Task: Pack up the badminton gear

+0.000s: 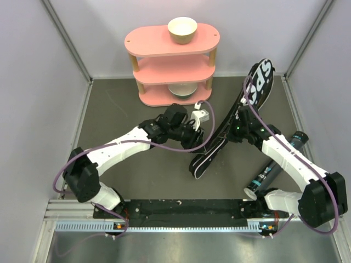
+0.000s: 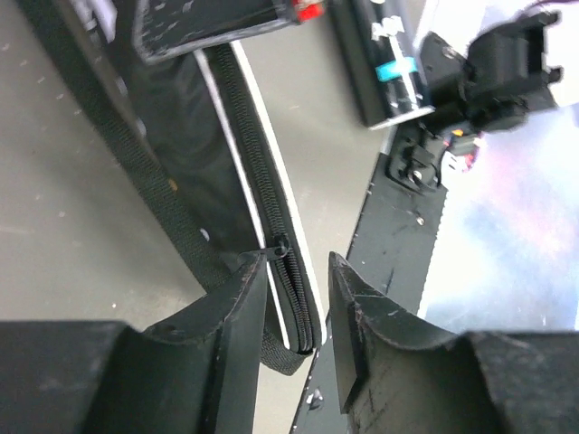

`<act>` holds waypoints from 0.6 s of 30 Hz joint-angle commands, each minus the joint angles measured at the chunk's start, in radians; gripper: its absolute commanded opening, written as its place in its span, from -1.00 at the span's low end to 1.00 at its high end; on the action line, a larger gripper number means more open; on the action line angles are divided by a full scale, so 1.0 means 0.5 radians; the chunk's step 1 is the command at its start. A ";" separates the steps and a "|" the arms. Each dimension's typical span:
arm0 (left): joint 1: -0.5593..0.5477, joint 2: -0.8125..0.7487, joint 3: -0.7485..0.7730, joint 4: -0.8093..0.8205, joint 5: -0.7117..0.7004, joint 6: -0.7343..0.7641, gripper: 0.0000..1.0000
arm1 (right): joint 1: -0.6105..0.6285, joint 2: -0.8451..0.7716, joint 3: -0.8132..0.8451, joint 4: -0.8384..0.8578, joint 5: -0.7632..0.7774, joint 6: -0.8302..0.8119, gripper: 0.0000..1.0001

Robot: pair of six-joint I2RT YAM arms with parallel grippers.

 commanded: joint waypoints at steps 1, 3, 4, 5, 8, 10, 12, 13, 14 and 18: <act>0.048 0.018 0.081 0.069 0.577 0.400 -0.26 | -0.027 -0.095 0.018 0.218 -0.178 -0.220 -1.00; 0.088 0.039 0.042 0.169 0.718 0.455 -0.25 | -0.036 -0.098 0.003 0.218 -0.227 -0.275 -1.00; 0.097 0.079 0.029 0.215 0.800 0.483 -0.24 | -0.057 -0.107 -0.009 0.222 -0.243 -0.287 -1.00; 0.100 0.104 0.044 0.234 0.807 0.504 -0.21 | -0.067 -0.123 -0.016 0.222 -0.276 -0.312 -1.00; 0.103 0.211 0.130 0.100 0.838 0.657 -0.18 | -0.101 -0.150 -0.052 0.222 -0.338 -0.352 -1.00; 0.103 0.254 0.146 0.084 0.850 0.722 -0.15 | -0.125 -0.166 -0.065 0.228 -0.360 -0.367 -1.00; 0.100 0.275 0.143 0.084 0.850 0.759 -0.11 | -0.131 -0.181 -0.077 0.246 -0.390 -0.373 -1.00; 0.100 0.288 0.140 0.090 0.835 0.765 -0.11 | -0.134 -0.187 -0.080 0.255 -0.402 -0.376 -1.00; 0.097 0.285 0.128 0.096 0.802 0.771 -0.10 | -0.140 -0.184 -0.089 0.261 -0.424 -0.373 -1.00; 0.067 0.303 0.097 0.154 0.722 0.835 -0.06 | -0.143 -0.178 -0.089 0.289 -0.455 -0.370 -1.00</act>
